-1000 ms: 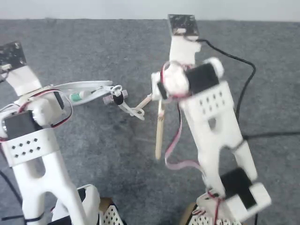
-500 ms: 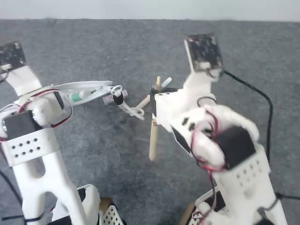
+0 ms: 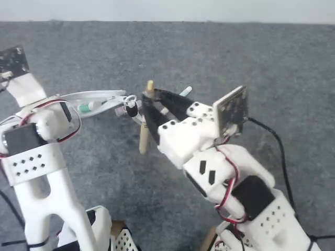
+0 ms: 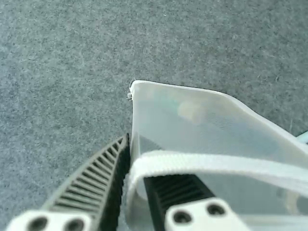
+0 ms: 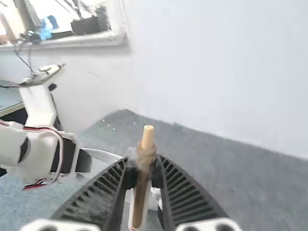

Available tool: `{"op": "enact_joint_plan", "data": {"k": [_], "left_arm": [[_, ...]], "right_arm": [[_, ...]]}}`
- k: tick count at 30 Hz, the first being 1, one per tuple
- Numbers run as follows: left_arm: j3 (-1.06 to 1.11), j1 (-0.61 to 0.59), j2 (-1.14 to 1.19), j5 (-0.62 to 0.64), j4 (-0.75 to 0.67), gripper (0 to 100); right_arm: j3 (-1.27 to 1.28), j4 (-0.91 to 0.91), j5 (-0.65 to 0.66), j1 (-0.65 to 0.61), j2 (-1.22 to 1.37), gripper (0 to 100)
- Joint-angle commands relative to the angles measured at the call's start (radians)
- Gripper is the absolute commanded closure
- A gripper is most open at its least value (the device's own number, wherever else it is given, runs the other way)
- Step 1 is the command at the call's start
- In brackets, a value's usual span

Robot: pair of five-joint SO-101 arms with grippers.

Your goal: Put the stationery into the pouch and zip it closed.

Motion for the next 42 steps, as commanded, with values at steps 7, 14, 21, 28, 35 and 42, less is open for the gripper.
{"op": "enact_joint_plan", "data": {"k": [7,14,21,28,35,42], "left_arm": [[-0.001,0.000,0.006,0.015,-0.040,99],[-0.001,0.002,0.006,0.015,-0.040,99],[0.001,-0.003,0.006,0.015,-0.040,99],[0.001,-0.005,0.006,0.014,-0.040,99],[0.001,-0.005,0.006,0.014,-0.040,99],[0.001,-0.005,0.006,0.014,-0.037,99]], "right_arm": [[0.164,-0.524,0.158,-0.137,-0.018,99.3],[0.190,-0.941,0.252,-0.197,0.150,99.3],[0.190,-1.231,0.324,-0.191,0.357,99.3],[0.196,-1.325,0.370,-0.189,0.513,99.3],[0.198,-1.357,0.368,-0.189,0.605,99.3],[0.224,-1.345,0.269,-0.171,0.621,99.2]]}}
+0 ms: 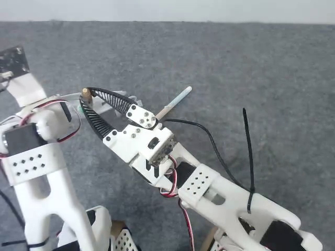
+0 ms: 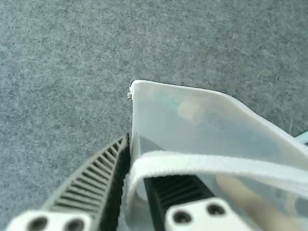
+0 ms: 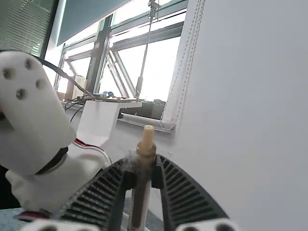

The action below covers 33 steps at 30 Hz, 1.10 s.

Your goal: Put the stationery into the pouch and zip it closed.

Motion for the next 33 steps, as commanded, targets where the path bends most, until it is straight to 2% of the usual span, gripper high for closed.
{"op": "enact_joint_plan", "data": {"k": [1,6,10,17,33], "left_arm": [[0.001,-0.005,0.006,0.014,-0.037,99],[0.001,-0.006,0.006,0.014,-0.037,99],[0.001,-0.006,0.006,0.014,-0.037,99],[0.001,-0.006,0.006,0.014,-0.037,99],[0.001,-0.006,0.006,0.012,-0.037,99]], "right_arm": [[-0.002,0.004,-0.089,0.022,-0.004,99.2],[-0.002,0.090,-0.189,0.071,-0.004,99.1],[-0.002,0.142,-0.203,0.074,-0.004,99.1],[0.005,0.214,-0.204,0.070,-0.010,82.7],[0.025,0.223,-0.206,0.071,-0.030,85.3]]}}
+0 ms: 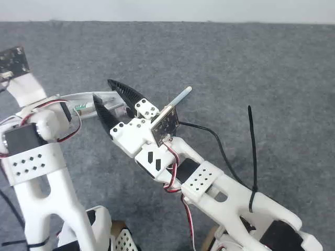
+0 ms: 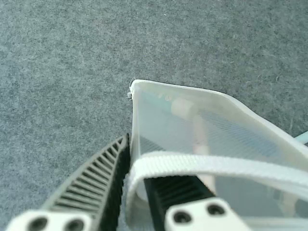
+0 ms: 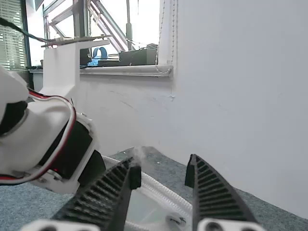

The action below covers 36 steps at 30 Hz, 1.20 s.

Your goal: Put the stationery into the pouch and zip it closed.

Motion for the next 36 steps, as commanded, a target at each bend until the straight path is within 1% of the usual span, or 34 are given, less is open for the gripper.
{"op": "enact_joint_plan", "data": {"k": [1,4,7,11,14,17,20,27,32,36], "left_arm": [[0.001,-0.006,0.006,0.012,-0.037,99],[0.004,-0.006,0.006,0.012,-0.040,99],[0.005,-0.006,0.006,0.012,-0.040,99],[0.005,-0.006,0.006,0.012,-0.040,99],[0.005,-0.008,0.006,0.012,-0.040,99],[-0.001,-0.044,0.006,0.014,-0.040,99],[-0.001,-0.075,0.006,0.015,-0.049,99],[0.001,-0.081,0.006,0.015,-0.051,99],[0.004,-0.081,0.006,0.015,-0.052,99],[0.004,-0.081,0.006,0.015,-0.052,99]], "right_arm": [[0.014,0.004,-0.014,0.013,-0.050,85.3],[0.038,0.022,-0.014,0.012,-0.130,85.3],[0.021,0.183,-0.020,0.015,-0.220,85.3],[-0.066,0.437,-0.141,0.022,-0.302,85.3],[-0.155,0.624,-0.216,0.061,-0.326,85.3],[-0.259,0.791,-0.301,0.120,-0.312,85.3],[-0.367,0.938,-0.365,0.171,-0.263,85.3],[-0.632,1.210,-0.485,0.263,-0.030,85.3],[-0.825,1.360,-0.537,0.311,0.173,85.3],[-0.947,1.440,-0.578,0.354,0.311,85.3]]}}
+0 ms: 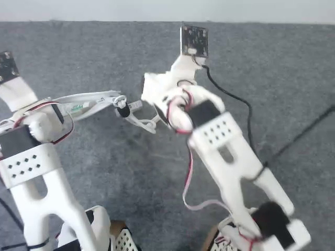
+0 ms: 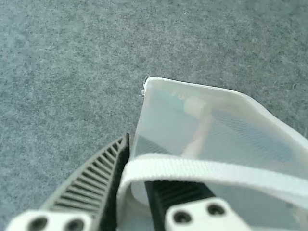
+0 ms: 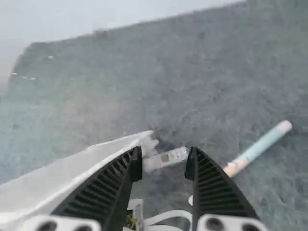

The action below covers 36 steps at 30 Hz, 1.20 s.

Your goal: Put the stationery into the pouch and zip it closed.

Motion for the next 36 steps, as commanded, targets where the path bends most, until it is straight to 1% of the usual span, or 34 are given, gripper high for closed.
{"op": "enact_joint_plan", "data": {"k": [1,5,11,13,18,20,24,30,36], "left_arm": [[-0.007,-0.009,0.006,0.015,-0.052,99],[-0.007,-0.009,0.006,0.015,-0.052,99],[-0.007,-0.009,0.006,0.015,-0.054,99],[-0.007,-0.009,0.006,0.015,-0.054,99],[-0.007,-0.009,0.006,0.015,-0.054,99],[-0.007,-0.009,0.006,0.015,-0.054,99],[-0.005,-0.009,0.006,0.015,-0.054,99],[-0.004,-0.009,0.006,0.015,-0.052,99],[-0.004,-0.009,0.006,0.014,-0.052,99]], "right_arm": [[-0.150,0.064,-0.046,0.054,0.081,85.3],[-0.233,0.096,-0.071,0.094,0.199,85.3],[-0.387,0.174,-0.071,0.122,0.387,85.3],[-0.451,0.213,-0.072,0.128,0.453,85.3],[-0.624,0.348,-0.135,0.140,0.602,85.3],[-0.690,0.395,-0.135,0.142,0.654,85.3],[-0.781,0.467,-0.172,0.143,0.750,85.3],[-0.898,0.518,-0.181,0.148,0.871,85.3],[-0.994,0.539,-0.181,0.180,0.963,85.3]]}}
